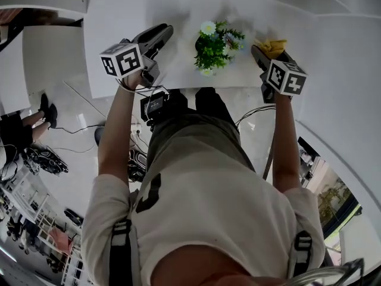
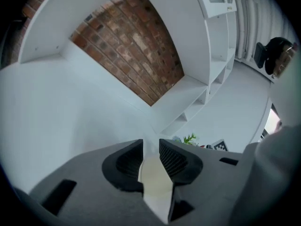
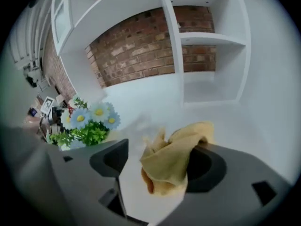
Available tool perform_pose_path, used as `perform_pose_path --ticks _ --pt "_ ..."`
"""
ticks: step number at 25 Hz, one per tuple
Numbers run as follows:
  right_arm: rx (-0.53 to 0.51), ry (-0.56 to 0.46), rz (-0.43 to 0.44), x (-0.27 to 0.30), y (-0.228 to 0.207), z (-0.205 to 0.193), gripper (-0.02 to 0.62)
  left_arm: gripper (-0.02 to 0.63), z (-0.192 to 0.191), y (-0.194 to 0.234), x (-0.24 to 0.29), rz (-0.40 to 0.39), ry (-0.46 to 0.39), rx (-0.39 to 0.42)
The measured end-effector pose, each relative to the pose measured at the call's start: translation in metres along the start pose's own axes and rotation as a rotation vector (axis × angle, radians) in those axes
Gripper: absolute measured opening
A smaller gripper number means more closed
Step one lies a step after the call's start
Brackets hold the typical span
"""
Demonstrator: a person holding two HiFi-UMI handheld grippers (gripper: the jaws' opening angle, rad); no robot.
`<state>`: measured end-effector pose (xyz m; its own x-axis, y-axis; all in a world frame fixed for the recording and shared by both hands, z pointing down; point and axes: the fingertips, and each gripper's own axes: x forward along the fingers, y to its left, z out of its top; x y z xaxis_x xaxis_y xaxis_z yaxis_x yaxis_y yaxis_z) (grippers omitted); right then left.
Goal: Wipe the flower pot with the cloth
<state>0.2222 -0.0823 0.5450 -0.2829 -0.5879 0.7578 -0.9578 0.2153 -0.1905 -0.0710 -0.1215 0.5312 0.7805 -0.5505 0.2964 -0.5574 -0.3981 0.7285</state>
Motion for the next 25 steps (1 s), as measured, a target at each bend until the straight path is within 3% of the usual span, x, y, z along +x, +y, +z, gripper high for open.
perform_pose_path --ticks 3,5,9,12,16,20,25 --pt "-0.100 0.018 -0.010 -0.002 -0.004 0.002 0.368 0.114 0.017 -0.003 -0.037 0.022 -0.077 0.016" --pt "-0.110 0.030 0.028 -0.006 -0.005 -0.003 0.357 0.114 0.020 -0.016 -0.059 0.052 -0.113 0.046" --pt "-0.011 -0.006 0.160 -0.029 -0.005 -0.004 0.136 0.104 0.010 -0.040 -0.081 0.081 -0.157 0.060" --pt "-0.037 -0.002 0.183 -0.021 -0.004 0.001 0.145 0.095 0.009 -0.049 -0.092 0.111 -0.181 0.079" --pt "-0.270 0.082 0.117 -0.016 -0.021 -0.003 0.113 0.076 0.002 -0.077 -0.075 0.078 -0.150 0.116" --pt "-0.348 0.077 0.234 -0.029 0.005 0.005 0.089 0.052 -0.007 -0.122 -0.073 0.060 -0.114 0.220" --pt "-0.284 0.007 0.404 -0.049 0.043 0.022 0.086 0.038 -0.007 -0.151 -0.080 0.047 -0.131 0.250"
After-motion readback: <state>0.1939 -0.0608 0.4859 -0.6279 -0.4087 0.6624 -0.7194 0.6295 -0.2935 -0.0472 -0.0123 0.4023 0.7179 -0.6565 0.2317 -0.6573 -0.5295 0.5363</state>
